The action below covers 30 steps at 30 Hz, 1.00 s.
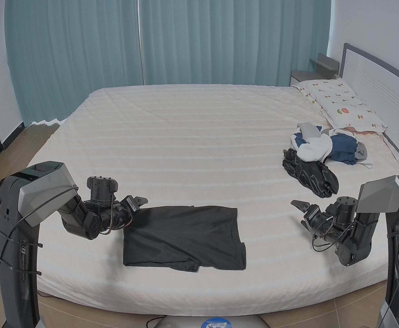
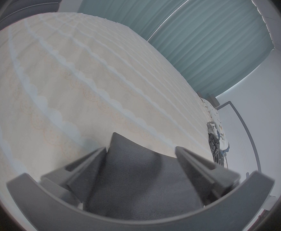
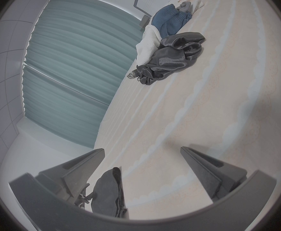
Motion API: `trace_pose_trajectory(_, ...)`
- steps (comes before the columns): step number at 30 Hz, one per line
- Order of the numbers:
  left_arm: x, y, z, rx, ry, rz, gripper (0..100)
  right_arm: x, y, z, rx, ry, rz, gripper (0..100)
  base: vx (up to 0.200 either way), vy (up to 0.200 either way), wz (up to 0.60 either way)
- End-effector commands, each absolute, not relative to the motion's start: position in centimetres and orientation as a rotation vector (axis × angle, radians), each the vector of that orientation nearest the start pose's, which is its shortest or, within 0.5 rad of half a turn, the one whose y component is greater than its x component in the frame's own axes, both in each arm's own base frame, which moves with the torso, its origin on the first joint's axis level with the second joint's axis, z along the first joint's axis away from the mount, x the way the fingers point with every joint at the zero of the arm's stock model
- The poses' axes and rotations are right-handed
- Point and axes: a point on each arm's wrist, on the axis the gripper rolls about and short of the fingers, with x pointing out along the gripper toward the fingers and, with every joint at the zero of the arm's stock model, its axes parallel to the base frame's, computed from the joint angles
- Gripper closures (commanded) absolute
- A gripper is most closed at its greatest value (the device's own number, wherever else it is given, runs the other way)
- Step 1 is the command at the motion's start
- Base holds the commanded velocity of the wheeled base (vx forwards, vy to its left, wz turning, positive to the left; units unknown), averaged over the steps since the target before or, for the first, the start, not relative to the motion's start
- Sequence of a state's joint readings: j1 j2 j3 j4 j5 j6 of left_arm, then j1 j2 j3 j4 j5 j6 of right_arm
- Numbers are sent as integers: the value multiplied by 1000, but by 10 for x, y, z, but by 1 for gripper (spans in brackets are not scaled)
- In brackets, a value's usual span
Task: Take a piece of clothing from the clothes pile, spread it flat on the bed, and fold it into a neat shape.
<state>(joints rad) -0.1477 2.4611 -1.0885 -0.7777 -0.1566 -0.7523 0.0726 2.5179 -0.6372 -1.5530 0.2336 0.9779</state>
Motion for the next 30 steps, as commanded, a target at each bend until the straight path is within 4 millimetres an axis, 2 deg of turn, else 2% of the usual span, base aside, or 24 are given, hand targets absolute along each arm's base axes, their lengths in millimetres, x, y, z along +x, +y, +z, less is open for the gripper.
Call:
trace_pose_trajectory(1, 424, -67, -29, -731, 680, -54, 100, 357, 32, -47, 985, 445, 125, 0, 0, 0, 0)
trace_pose_trajectory(13, 435, -65, -34, -723, 609, 62, 100, 356, 32, -47, 984, 447, 124, 0, 0, 0, 0)
trace_pose_trajectory(23, 434, -62, -34, -742, 607, 80, 100, 358, 33, -47, 969, 445, 129, 0, 0, 0, 0)
trace_pose_trajectory(25, 434, -62, -34, -744, 609, 79, 100, 361, 40, -44, 956, 446, 155, 0, 0, 0, 0)
trace_pose_trajectory(26, 433, -62, -34, -744, 609, 79, 0, 362, 48, -43, 950, 454, 174, 0, 0, 0, 0)
trace_pose_trajectory(30, 431, -62, -34, -746, 617, 83, 0, 366, 90, -42, 904, 535, 258, 0, 0, 0, 0)
